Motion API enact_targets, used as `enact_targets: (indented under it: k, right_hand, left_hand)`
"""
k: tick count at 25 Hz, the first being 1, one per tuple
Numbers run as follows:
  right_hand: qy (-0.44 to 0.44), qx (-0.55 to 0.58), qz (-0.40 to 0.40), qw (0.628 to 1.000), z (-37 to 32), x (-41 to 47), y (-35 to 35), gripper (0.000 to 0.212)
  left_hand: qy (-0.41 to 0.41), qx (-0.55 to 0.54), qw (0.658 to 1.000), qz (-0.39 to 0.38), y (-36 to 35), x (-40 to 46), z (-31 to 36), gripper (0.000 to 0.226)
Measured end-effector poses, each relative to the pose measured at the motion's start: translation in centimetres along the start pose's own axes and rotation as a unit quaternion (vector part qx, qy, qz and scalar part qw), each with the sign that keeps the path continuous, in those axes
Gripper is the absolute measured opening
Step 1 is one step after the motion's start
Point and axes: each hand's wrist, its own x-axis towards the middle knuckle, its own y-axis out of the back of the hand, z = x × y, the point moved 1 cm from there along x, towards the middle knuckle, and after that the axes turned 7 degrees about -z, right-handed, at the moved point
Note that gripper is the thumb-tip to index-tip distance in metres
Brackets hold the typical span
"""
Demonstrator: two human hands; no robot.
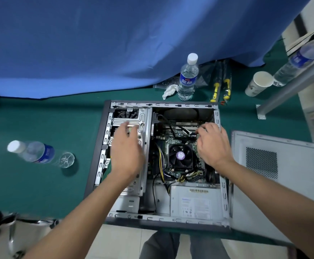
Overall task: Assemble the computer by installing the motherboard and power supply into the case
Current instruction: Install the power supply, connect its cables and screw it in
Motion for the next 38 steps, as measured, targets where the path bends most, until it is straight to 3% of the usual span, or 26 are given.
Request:
enact_targets:
  k: [3,6,9,11,12,14,17,20,21,22,24,25,26,28,31,35,38]
  right_hand:
    - [0.011,0.055,0.022,0.998,0.0,0.2,-0.1,0.031]
    - [0.016,0.112,0.057,0.992,0.1,-0.5,0.0,0.029]
    - [0.008,0.199,0.118,0.973,-0.5,-2.0,1.4,0.025]
    - [-0.004,0.267,0.155,0.951,-1.9,-3.7,2.9,0.024]
    - [-0.007,0.304,0.131,0.944,-2.9,-5.2,3.4,0.023]
    - [0.012,0.399,-0.005,0.917,-5.0,-9.2,4.2,0.023]
    - [0.048,0.52,-0.236,0.819,-7.1,-14.6,4.8,0.045]
    - [0.004,0.536,-0.256,0.805,-6.0,-16.3,4.5,0.026]
    - [-0.036,0.548,-0.257,0.795,-5.1,-16.5,4.7,0.021]
    - [-0.067,0.554,-0.261,0.788,-3.8,-16.7,4.8,0.02]
    - [-0.096,0.563,-0.253,0.781,-0.9,-17.2,5.0,0.013]
    - [-0.107,0.581,-0.238,0.771,0.5,-17.3,5.2,0.01]
    - [-0.121,0.601,-0.212,0.761,2.0,-17.3,5.2,0.014]
    - [-0.173,0.626,-0.147,0.746,5.2,-16.7,4.6,0.023]
    - [-0.241,0.629,-0.102,0.732,9.6,-15.0,2.5,0.012]
    - [-0.279,0.53,-0.094,0.795,13.5,-12.0,-2.4,0.02]
    - [-0.27,0.449,-0.052,0.85,13.7,-9.5,-5.6,0.014]
  left_hand:
    - [0.091,0.041,0.995,-0.028,1.6,-3.6,-3.5,0.059]
    - [0.08,0.046,0.993,-0.08,1.4,-5.8,-4.3,0.051]
    - [0.093,-0.047,0.992,-0.072,3.0,-6.1,-4.0,0.054]
    - [0.157,-0.171,0.971,-0.059,4.2,-6.2,-4.2,0.056]
    - [0.184,-0.243,0.95,-0.06,4.7,-6.4,-4.0,0.053]
    - [0.204,-0.412,0.883,-0.094,5.1,-7.6,-1.9,0.035]
    - [0.191,-0.574,0.778,-0.17,4.0,-9.7,3.6,0.012]
    - [0.151,-0.615,0.747,-0.201,2.5,-11.1,7.6,0.013]
    - [0.13,-0.607,0.757,-0.202,1.8,-11.6,8.4,0.015]
    - [0.107,-0.572,0.79,-0.194,1.2,-12.0,8.9,0.02]
    - [0.06,-0.396,0.904,-0.15,-0.4,-12.4,9.6,0.037]
    - [0.052,-0.301,0.945,-0.116,-1.3,-12.5,9.7,0.046]
    - [0.057,-0.238,0.965,-0.093,-1.9,-12.5,10.1,0.051]
    - [0.091,-0.155,0.978,-0.109,-3.8,-12.2,11.3,0.055]
    - [0.097,0.013,0.987,-0.124,-6.1,-12.2,12.5,0.062]
    - [0.093,0.041,0.99,-0.097,-7.8,-12.1,12.9,0.062]
    - [0.094,0.04,0.991,-0.08,-8.4,-12.2,13.5,0.055]
